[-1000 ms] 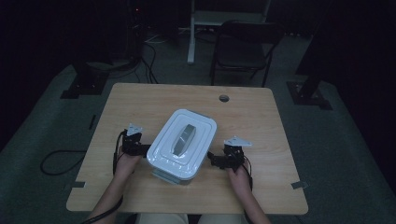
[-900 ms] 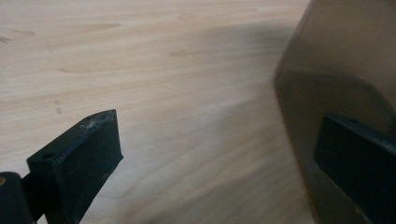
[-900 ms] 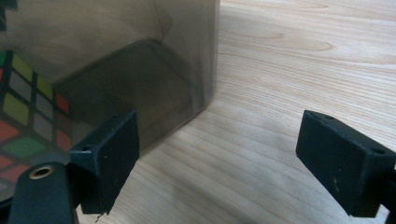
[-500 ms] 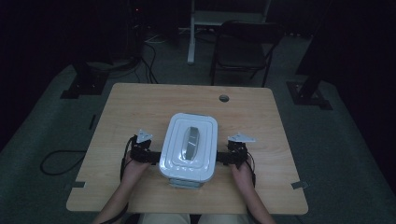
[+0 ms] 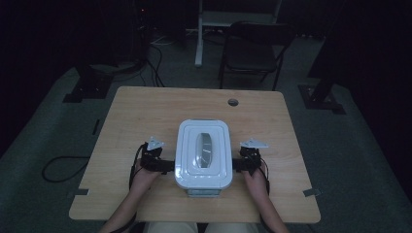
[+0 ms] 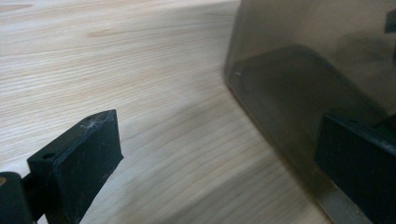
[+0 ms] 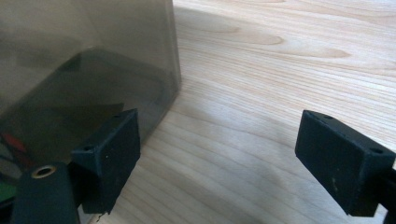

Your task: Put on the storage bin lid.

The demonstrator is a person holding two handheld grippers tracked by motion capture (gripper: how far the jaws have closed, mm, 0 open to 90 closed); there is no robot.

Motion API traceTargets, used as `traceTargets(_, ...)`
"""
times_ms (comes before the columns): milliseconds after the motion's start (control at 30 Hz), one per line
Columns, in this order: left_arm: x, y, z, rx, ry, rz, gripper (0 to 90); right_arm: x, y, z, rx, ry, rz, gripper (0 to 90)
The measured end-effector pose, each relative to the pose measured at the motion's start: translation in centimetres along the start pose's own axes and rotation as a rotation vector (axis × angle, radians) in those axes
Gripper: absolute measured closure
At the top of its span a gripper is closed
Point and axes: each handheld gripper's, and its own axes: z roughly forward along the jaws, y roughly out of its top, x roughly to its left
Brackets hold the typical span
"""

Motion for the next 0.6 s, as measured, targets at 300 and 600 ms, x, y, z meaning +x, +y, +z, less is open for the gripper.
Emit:
traceTargets(300, 0.2, -0.2, 0.1, -0.006, -0.003, 0.035, 1.8, -0.2, -0.4, -0.7, -0.013, 0.005, -0.002, 12.8)
traceTargets(600, 1.2, -0.7, -0.1, -0.016, -0.011, 0.006, 1.8, -1.6, -1.9, -2.2, -0.018, -0.026, 0.023, 12.8)
